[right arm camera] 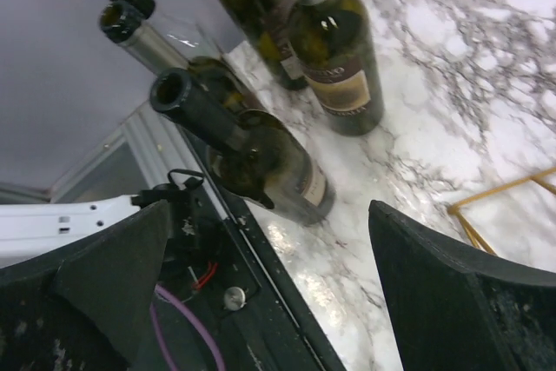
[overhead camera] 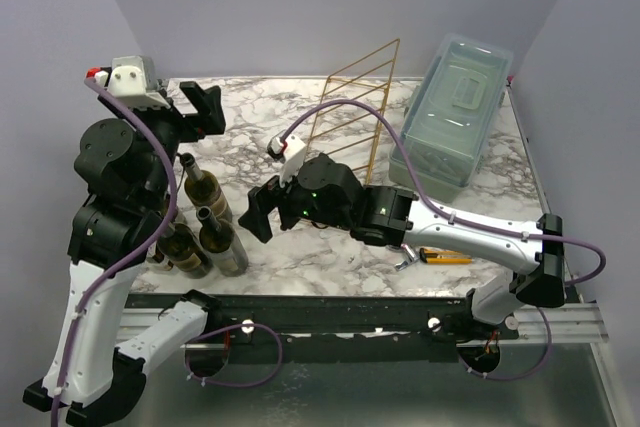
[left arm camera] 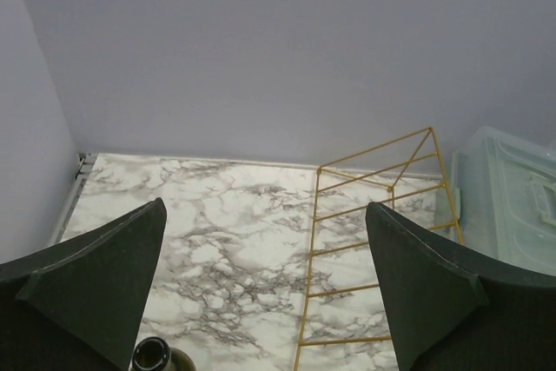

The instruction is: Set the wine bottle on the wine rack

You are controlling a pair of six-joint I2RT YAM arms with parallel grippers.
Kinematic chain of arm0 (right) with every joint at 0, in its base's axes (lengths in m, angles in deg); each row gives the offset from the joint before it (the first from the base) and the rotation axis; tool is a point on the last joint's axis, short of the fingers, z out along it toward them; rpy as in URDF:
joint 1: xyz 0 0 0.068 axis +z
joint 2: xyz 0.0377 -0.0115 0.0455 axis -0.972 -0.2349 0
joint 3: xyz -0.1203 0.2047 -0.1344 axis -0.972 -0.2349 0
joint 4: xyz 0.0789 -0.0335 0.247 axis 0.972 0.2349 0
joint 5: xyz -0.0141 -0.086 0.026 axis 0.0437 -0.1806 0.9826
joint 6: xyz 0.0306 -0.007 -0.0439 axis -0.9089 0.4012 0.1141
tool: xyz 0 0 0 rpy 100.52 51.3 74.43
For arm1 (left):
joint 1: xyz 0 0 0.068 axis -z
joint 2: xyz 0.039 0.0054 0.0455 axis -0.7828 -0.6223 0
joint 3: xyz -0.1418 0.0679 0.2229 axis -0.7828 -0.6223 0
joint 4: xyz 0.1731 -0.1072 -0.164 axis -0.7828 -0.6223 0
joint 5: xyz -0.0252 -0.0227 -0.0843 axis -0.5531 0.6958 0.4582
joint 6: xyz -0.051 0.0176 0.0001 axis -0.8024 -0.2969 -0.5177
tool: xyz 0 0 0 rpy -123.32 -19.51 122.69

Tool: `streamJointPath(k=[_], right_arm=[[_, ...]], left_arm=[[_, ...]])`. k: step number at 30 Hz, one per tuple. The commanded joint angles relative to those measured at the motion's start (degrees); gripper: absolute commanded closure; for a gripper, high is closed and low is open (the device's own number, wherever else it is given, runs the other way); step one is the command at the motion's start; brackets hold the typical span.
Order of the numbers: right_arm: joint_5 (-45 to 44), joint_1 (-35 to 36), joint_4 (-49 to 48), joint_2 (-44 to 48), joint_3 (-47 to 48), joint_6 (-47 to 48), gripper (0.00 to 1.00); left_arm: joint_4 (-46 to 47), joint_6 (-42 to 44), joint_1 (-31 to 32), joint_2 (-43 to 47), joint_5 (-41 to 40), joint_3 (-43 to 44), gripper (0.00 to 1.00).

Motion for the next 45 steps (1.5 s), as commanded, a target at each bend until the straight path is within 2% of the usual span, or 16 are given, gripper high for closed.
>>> streamJointPath(k=[1, 12, 19, 25, 35, 45], right_arm=[[7.9, 0.8, -7.4, 0.5, -0.3, -1.0, 0.0], [-0.4, 4.6, -5.8, -8.5, 6.7, 1.2, 0.03], [-7.3, 7.5, -9.1, -12.4, 8.3, 4.5, 0.05], [-14.7, 9.0, -12.6, -14.6, 8.3, 6.6, 0.09], [-14.6, 9.0, -14.3, -20.0, 12.5, 9.1, 0.1], [-16.0, 9.0, -12.1, -24.5, 17.6, 10.3, 0.27]], left_arm=[[7.5, 3.7, -0.2, -0.7, -2.3, -1.0, 0.01], [19.3, 10.2, -0.2, 6.6, -9.8, -14.6, 0.01], [20.2, 11.6, -0.2, 7.0, -11.1, -14.8, 0.01], [19.1, 9.7, -0.2, 9.1, -10.2, -14.8, 0.01], [15.0, 9.9, -0.2, 11.8, -9.8, -12.3, 0.01], [12.1, 9.7, -0.2, 13.3, -9.8, -11.7, 0.01]])
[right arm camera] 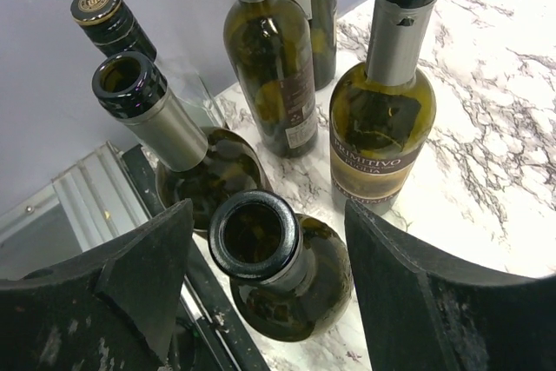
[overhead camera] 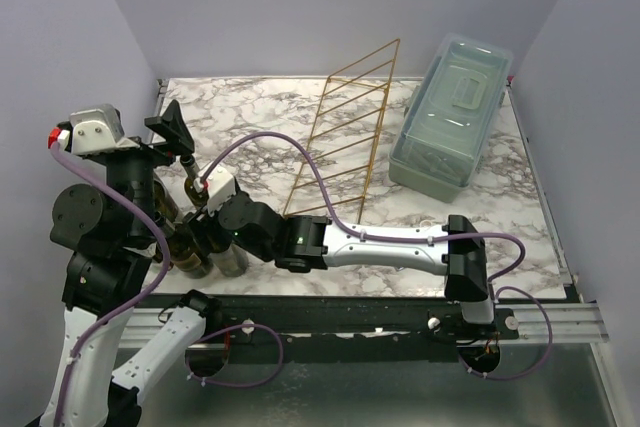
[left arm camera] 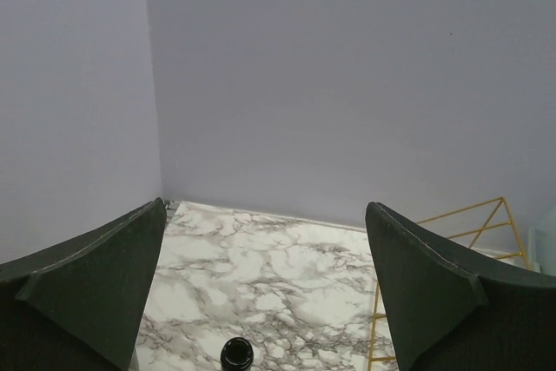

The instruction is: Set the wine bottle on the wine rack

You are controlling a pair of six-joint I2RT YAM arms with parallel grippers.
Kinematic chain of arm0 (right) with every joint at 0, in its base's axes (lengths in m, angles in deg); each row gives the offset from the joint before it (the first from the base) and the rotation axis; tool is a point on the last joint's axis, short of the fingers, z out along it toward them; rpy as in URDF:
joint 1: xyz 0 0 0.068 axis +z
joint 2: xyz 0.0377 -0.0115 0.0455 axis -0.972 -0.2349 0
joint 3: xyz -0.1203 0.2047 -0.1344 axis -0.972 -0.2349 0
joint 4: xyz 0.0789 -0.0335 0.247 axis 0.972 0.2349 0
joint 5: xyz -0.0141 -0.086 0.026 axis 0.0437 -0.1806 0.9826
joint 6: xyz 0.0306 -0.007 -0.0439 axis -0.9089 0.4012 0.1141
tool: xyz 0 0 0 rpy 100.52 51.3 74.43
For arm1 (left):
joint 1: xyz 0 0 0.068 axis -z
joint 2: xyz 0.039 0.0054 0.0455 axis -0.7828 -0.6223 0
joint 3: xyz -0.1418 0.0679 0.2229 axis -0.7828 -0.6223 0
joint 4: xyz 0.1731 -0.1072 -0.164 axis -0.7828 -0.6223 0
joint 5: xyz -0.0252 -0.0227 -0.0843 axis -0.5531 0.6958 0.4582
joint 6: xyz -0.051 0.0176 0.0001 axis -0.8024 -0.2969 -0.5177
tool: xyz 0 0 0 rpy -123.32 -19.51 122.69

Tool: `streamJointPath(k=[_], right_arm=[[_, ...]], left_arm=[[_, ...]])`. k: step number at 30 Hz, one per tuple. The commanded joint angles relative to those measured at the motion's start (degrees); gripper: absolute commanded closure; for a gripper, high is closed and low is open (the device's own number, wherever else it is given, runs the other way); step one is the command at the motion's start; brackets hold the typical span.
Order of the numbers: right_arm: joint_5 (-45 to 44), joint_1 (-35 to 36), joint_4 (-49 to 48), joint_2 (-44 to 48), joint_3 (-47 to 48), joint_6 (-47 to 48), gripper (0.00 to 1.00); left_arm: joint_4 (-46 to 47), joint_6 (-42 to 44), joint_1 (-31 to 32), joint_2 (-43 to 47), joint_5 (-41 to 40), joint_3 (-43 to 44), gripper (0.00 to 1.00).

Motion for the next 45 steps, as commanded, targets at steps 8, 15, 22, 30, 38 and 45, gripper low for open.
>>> streamJointPath(k=[8, 15, 22, 30, 38, 45], right_arm=[[-5.0, 0.4, 1.6, -3.6, 3.4, 2.3, 0.42], [-6.5, 0.4, 0.3, -1.3, 1.3, 2.9, 0.58], [-7.0, 0.4, -1.7, 1.8, -0.4, 4.8, 0.73], [-8.2, 0.3, -10.5, 6.2, -5.5, 8.9, 0.77], [-8.6, -0.5, -14.2, 9.1, -5.8, 9.8, 0.99], [-3.5, -5.3, -16.4, 14.0, -10.0, 3.8, 0.99]], left_arm=[[-3.0, -0.2, -0.2, 1.3, 0.0, 0.6, 0.01], [-3.7, -3.3, -0.2, 1.0, 1.4, -0.5, 0.01], [-4.7, -6.3, -0.2, -0.2, 3.3, -0.8, 0.01], [-6.5, -7.3, -0.2, -1.4, 3.8, 0.8, 0.02], [-6.7, -5.1, -0.2, -1.5, -3.1, 3.7, 0.04], [-5.8, -4.8, -0.2, -1.2, -7.6, 6.7, 0.05]])
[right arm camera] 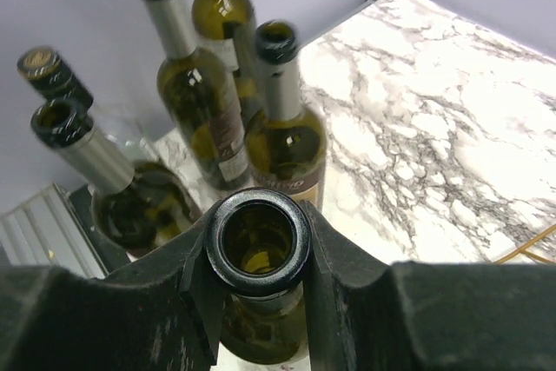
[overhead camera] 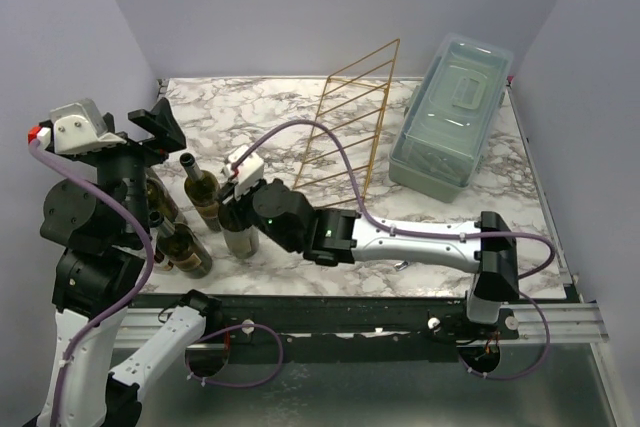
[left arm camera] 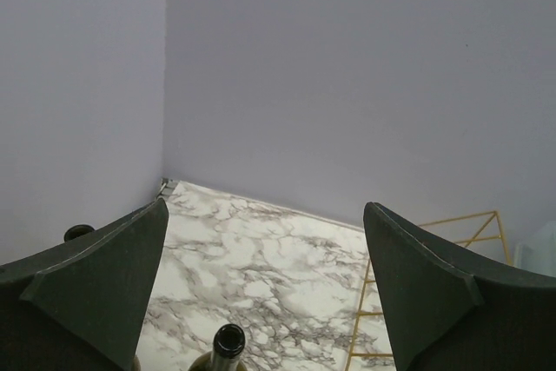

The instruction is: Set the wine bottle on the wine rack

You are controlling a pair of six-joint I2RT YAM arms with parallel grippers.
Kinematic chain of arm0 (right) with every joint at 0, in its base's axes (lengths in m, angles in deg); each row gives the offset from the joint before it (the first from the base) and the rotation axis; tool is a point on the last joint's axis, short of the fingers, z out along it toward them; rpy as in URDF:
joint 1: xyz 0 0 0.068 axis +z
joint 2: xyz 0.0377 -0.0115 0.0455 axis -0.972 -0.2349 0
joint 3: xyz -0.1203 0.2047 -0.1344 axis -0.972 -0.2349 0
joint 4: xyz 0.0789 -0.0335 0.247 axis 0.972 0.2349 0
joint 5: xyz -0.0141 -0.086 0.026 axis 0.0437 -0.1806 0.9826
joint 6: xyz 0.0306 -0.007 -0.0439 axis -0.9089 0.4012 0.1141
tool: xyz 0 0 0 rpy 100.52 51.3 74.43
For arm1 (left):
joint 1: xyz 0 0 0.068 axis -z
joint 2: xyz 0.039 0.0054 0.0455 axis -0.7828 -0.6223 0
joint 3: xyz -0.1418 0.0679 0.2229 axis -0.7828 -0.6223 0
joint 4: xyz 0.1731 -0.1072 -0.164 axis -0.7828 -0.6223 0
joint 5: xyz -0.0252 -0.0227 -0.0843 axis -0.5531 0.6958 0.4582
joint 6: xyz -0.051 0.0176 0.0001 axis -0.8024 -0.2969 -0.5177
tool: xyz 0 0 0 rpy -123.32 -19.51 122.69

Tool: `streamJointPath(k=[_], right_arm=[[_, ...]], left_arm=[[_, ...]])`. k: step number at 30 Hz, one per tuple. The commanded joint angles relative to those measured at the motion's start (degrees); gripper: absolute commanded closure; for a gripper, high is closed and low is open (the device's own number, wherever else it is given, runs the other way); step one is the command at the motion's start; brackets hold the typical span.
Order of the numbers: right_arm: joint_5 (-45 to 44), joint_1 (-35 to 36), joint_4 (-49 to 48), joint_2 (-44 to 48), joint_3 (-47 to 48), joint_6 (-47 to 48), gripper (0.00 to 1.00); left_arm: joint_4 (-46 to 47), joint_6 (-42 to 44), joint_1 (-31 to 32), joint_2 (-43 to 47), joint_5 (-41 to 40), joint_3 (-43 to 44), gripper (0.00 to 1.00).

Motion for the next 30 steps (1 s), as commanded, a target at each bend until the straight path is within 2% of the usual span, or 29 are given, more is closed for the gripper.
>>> streamJointPath(k=[1, 5, 13, 24, 30], right_arm=[[3.3, -4.6, -8.6, 6.5, -0.5, -5.0, 0.99], [7.1, -9.3, -9.2, 9.1, -1.3, -9.3, 0.99], [6.4, -18.9, -12.7, 10.1, 2.1, -7.3, 0.99], [1.8, -30.8, -17.3, 0.6, 17.2, -5.8, 0.99], [2.3, -36.8, -18.2, -5.6, 25.2, -7.6, 0.99]], left_arm=[[0.8, 1.2, -0.2, 0.5, -4.3, 2.5, 0.05], [0.9, 1.6, -0.2, 0.2, -3.6, 3.0, 0.05], [0.4, 0.7, -0.2, 1.0, -1.7, 0.9, 0.05], [-2.3, -3.3, -0.2, 1.5, 2.1, -0.5, 0.05], [-2.6, -4.0, -0.2, 1.1, 2.9, -2.2, 0.05]])
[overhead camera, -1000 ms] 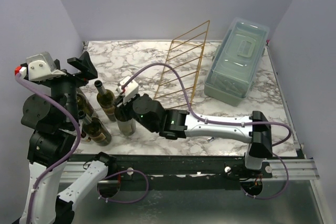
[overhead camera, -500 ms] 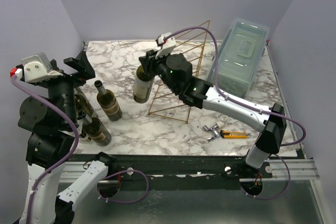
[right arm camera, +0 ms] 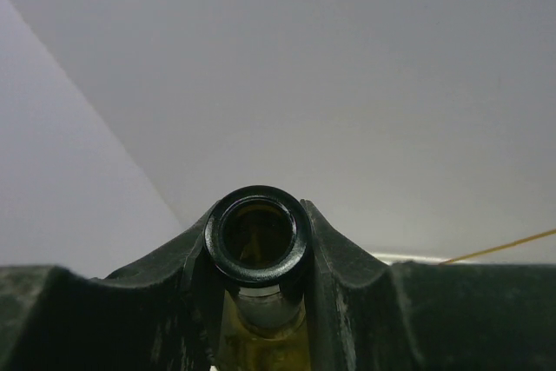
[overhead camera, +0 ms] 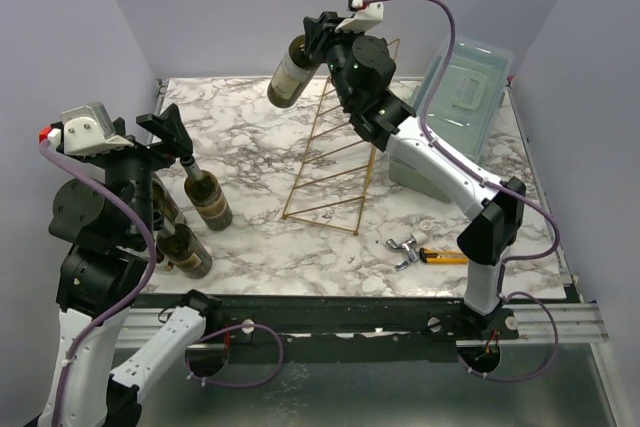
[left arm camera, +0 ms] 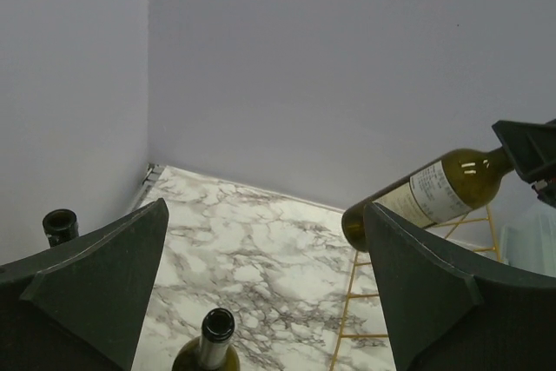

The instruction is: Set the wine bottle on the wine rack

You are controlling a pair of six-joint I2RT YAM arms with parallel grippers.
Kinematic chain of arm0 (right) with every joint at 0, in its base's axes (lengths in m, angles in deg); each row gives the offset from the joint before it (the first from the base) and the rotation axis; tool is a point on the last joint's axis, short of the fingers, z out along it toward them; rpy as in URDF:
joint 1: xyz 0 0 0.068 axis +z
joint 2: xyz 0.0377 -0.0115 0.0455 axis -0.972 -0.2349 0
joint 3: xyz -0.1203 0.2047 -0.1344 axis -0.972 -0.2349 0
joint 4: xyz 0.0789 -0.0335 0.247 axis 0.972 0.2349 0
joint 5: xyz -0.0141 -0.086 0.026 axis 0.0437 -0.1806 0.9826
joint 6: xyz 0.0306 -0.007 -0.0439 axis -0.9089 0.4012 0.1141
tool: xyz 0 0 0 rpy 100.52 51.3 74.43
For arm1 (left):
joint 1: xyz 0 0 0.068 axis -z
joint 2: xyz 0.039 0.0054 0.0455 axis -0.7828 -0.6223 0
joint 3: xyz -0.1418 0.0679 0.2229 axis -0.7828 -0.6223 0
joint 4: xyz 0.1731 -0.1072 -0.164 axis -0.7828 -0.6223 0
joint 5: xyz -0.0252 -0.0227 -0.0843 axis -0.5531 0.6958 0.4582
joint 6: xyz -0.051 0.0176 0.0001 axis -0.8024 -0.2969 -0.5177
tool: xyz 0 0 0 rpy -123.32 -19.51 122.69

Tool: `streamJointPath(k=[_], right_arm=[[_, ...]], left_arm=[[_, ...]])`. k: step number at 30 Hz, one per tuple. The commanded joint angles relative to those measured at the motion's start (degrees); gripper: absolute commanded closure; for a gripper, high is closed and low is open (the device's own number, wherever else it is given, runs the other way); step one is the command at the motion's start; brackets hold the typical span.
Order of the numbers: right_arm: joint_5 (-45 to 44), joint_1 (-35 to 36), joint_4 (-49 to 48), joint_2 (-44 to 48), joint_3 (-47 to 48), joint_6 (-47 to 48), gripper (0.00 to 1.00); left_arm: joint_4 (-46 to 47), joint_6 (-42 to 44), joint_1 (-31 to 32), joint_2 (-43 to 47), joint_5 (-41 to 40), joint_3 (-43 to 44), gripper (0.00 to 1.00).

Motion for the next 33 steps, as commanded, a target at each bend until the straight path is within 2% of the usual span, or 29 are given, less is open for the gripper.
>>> streamJointPath(k=[1, 7, 12, 19, 27, 33], right_arm=[[-0.7, -3.9, -7.7, -3.9, 8.5, -2.3, 0.99], [-0.7, -9.1, -7.4, -9.1, 15.0, -3.7, 0.99], [0.7, -13.7, -8.1, -12.1, 16.9, -5.6, 0.99], [3.8, -20.5, -3.9, -19.2, 24.4, -13.1, 0.99], [5.5, -24.7, -3.5, -26.1, 30.0, -17.0, 0.99], [5.8, -26.7, -4.1, -28.3, 30.1, -17.1, 0.99]], left_arm=[[-1.8, -0.9, -0.2, -0.1, 2.0, -1.5, 0.05], [-1.8, 0.6, 0.6, -0.6, 0.9, -2.5, 0.05], [-1.6, 0.4, 0.6, -2.3, 0.3, -2.3, 0.05], [-0.3, 0.6, 1.1, -5.6, 0.6, -1.7, 0.05], [0.6, 1.1, 1.4, -8.7, 0.2, -1.0, 0.05], [1.9, 1.2, 1.4, -10.2, 0.0, -1.1, 0.05]])
